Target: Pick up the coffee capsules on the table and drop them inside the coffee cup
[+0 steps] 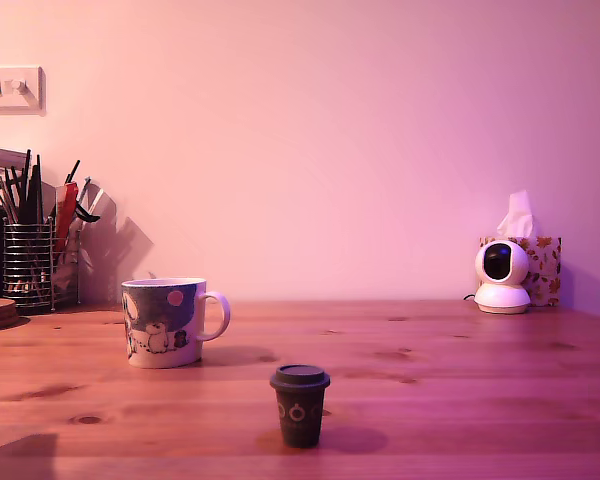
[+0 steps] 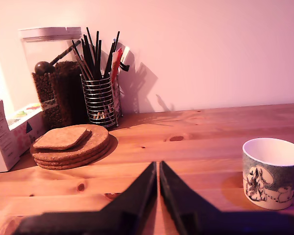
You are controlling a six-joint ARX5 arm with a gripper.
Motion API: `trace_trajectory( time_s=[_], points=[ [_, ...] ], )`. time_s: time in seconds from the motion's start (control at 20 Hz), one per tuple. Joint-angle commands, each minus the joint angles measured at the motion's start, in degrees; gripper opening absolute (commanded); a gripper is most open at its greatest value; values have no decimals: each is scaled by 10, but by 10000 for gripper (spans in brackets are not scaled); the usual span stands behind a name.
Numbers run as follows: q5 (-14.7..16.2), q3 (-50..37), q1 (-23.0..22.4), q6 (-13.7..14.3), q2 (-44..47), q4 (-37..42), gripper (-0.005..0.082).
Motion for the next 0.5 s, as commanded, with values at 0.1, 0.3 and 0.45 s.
trace_trajectory(
  time_s=[0.1, 0.3, 0.45],
  points=[
    [112, 37, 27, -45, -6, -81, -24],
    [134, 38, 27, -56, -6, -71, -24],
    [190, 38, 27, -60, -6, -61, -24]
  ],
)
